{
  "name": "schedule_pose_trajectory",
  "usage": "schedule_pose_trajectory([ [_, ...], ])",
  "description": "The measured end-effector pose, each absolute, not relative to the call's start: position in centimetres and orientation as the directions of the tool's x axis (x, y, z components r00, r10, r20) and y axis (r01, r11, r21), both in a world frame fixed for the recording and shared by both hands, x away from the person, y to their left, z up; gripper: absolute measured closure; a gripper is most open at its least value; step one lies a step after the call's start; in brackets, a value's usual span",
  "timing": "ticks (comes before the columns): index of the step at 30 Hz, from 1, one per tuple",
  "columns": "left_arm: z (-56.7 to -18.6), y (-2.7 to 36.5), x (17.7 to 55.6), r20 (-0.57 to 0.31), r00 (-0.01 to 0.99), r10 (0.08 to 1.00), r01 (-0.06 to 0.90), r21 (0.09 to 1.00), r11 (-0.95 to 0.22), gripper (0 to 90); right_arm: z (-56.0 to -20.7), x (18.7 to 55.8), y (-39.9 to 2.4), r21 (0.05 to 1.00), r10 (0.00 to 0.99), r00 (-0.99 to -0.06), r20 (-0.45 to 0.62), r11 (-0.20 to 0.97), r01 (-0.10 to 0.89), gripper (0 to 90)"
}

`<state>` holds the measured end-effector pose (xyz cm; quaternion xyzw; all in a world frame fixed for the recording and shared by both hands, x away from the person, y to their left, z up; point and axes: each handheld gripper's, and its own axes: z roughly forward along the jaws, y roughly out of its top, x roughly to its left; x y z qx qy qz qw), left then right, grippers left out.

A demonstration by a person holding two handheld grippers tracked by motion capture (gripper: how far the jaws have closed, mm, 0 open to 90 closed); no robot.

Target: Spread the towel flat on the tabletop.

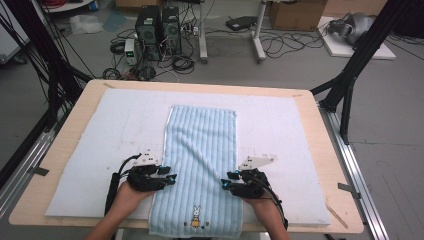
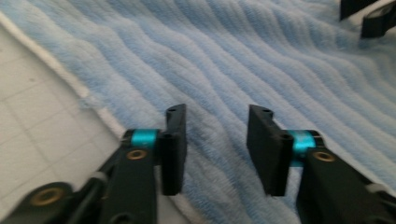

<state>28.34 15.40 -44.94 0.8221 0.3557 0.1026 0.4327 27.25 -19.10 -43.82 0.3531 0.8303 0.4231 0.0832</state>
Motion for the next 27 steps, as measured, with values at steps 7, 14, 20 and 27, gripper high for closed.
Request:
schedule_pose_trajectory([
  [7, -44.9, 16.2, 26.9, -0.108, 0.733, 0.671, 0.482, 0.780, -0.400, 87.1, -44.5, 28.0, -19.1, 0.729, 0.728, -0.683, 0.062, 0.434, 0.529, 71.7],
  [14, -44.7, 17.2, 25.5, -0.130, 0.759, 0.638, 0.483, 0.770, -0.417, 86.0, -43.8, 27.5, -19.3, 0.672, 0.712, -0.698, 0.074, 0.481, 0.563, 78.4],
  [20, -43.9, 18.4, 27.0, -0.191, 0.686, 0.702, 0.520, 0.803, -0.290, 57.9, -43.4, 28.2, -19.9, 0.745, 0.733, -0.670, 0.120, 0.379, 0.549, 64.3],
  [27, -43.2, 19.8, 31.0, -0.231, 0.613, 0.756, 0.529, 0.831, -0.175, 49.2, -43.6, 32.7, -20.3, 0.768, 0.835, -0.541, 0.103, 0.279, 0.576, 66.9],
])
